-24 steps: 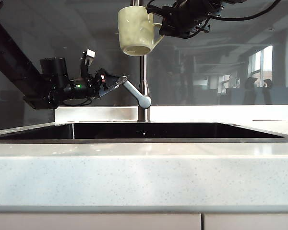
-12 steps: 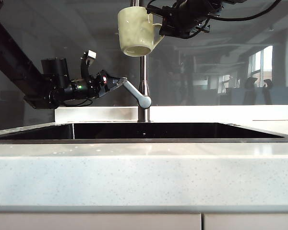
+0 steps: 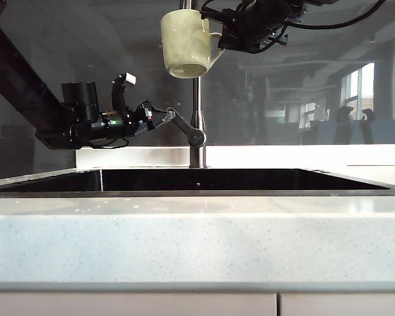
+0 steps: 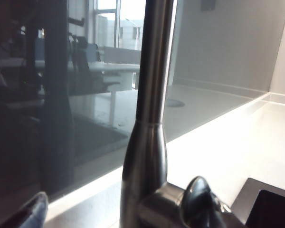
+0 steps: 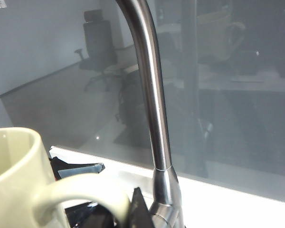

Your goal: Pick up the mug next to the sink, go to the faucet to get some water, pour the water into the sink, and finally put the mug back to its place.

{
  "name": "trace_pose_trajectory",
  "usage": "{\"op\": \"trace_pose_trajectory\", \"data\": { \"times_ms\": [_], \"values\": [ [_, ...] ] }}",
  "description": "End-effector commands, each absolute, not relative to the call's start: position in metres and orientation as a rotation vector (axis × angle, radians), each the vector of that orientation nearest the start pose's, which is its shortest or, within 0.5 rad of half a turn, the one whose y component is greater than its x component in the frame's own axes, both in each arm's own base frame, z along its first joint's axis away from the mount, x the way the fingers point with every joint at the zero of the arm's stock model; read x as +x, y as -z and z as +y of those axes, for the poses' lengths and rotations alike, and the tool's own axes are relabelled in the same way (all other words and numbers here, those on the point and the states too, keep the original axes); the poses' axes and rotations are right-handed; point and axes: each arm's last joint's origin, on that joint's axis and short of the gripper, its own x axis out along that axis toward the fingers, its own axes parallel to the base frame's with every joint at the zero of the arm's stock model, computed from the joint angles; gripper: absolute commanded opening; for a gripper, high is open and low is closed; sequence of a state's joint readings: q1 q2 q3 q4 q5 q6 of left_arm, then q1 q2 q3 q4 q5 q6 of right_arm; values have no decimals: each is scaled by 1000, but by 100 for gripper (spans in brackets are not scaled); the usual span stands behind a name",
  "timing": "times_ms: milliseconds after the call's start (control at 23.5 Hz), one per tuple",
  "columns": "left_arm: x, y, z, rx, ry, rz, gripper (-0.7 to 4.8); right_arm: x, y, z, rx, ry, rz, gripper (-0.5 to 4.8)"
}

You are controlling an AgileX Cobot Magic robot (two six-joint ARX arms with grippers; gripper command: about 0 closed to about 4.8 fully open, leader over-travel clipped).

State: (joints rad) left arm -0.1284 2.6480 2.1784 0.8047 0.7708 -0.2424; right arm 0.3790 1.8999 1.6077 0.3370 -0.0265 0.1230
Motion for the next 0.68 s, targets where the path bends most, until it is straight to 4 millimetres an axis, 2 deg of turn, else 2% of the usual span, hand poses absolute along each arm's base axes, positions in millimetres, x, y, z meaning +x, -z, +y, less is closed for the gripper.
{"op": "trace_pose_trajectory", "data": {
  "times_ms": [43,298,681],
  "values": [
    [574,-211,-85,-141,908,-262,427,416,-366,167,171,-414,-127,-5],
    [563,-222,-78,-203,1159,-257,427,417,-364,161,161,-399,-100,-5],
    [562,-223,-74,-203,1186,-251,426,403,-381,134,-218,-334,-43,-5]
  ]
}}
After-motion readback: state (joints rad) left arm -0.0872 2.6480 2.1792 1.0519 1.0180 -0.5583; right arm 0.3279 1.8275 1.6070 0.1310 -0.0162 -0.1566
